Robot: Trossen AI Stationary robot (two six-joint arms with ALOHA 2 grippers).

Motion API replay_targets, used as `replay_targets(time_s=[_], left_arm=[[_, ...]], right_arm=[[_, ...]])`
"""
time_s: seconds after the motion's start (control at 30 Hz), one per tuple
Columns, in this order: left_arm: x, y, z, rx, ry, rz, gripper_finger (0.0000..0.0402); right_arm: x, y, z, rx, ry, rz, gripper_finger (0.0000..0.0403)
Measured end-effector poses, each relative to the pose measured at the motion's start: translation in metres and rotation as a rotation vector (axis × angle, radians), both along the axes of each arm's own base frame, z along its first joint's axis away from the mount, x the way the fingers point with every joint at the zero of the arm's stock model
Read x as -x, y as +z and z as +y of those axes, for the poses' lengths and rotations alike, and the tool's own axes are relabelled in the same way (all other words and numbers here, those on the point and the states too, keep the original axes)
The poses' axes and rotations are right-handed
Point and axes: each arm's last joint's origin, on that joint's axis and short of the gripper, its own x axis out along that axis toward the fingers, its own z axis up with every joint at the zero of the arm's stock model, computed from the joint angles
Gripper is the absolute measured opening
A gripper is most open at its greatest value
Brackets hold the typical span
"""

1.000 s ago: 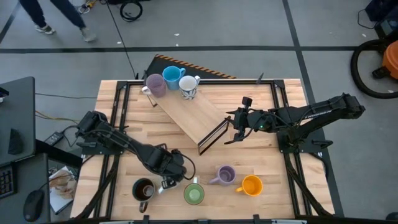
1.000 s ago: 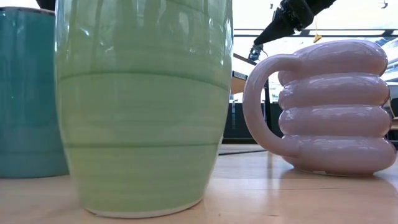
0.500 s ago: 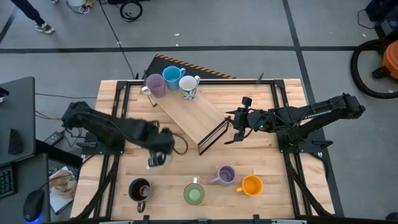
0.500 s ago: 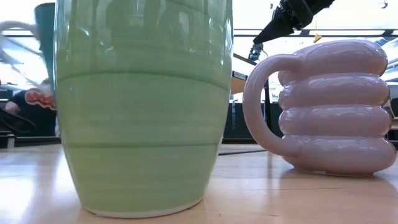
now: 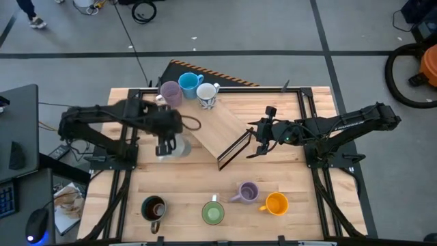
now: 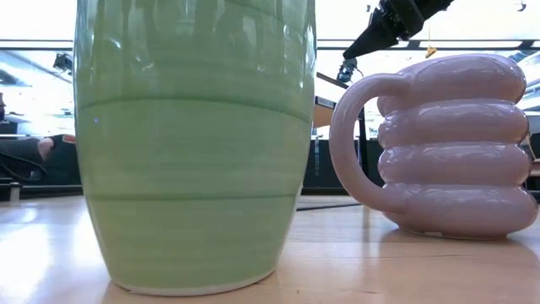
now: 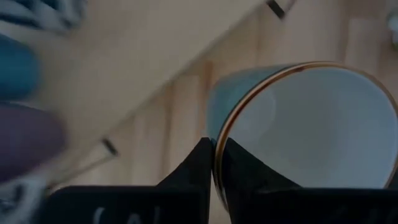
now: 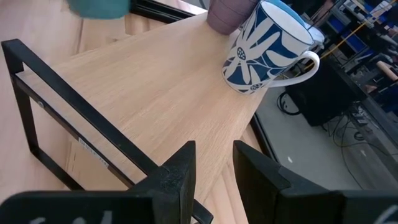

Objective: Place coffee mugs
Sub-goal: Put the light green mug on the shelf

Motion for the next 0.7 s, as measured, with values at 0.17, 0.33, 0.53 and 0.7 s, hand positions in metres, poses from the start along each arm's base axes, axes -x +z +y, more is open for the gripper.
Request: replay_targets(time_s=[0.17,0.33,0.53,0.7], left_arm=[[0.005,0.03,0.02,-0.121,-0.046,-0.061,0.0026],[0.007,0.047,0.045,-0.172,-0.027,-0.099,0.0026],[0.0,0.044,0.077,-0.196,0.012,-0.104,0.0026],[-0.01,0.03,0.098,-0.157,0.038,-0.034,0.0026]], right_arm=[[0.0,0.0,0.0,-0.011,-0.006,-0.007,0.0112],[0.0,0.0,0.0,-0.017,-0.009,-0.01,0.0112],[0.0,0.0,0.0,-0.022,-0.003,-0.013,0.0112],[0.0,0.0,0.0,-0.022,-0.003,-0.012,0.0112]])
